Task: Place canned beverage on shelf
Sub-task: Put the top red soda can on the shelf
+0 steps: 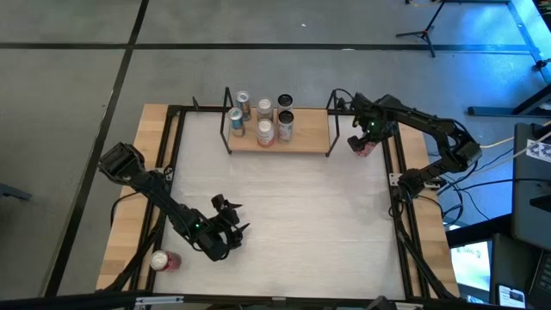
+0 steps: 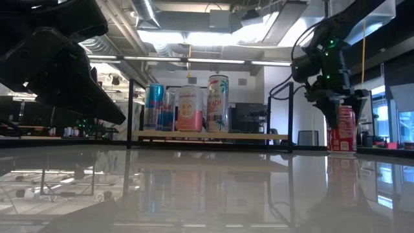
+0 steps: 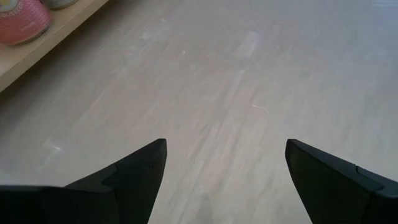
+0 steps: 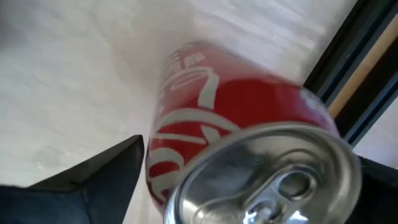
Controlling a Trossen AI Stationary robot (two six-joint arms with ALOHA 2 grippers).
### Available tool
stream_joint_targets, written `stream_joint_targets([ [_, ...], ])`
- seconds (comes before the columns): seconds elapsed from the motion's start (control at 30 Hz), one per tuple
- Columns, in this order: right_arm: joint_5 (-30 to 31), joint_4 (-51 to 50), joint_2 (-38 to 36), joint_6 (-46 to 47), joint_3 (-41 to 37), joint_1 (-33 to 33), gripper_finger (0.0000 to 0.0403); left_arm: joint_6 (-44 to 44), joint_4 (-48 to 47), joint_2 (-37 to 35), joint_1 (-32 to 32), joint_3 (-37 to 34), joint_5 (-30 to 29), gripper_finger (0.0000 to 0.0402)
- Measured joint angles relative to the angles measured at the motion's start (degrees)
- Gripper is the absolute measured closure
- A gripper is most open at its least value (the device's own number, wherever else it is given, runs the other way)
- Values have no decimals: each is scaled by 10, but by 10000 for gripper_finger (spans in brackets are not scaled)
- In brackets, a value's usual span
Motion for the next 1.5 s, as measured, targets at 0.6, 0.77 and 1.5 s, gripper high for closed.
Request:
stream_joint_targets([
  [0.6,10,-1,-34,-46,1,1,122,10,3,0,0,0,-2,83],
  [0.77,10,-29,-76,-49,24,1,122,11,3,0,0,0,-2,83],
  [1.5,-86,-164,-236,43,124,254,122,14,11,0,3,0,19,83],
])
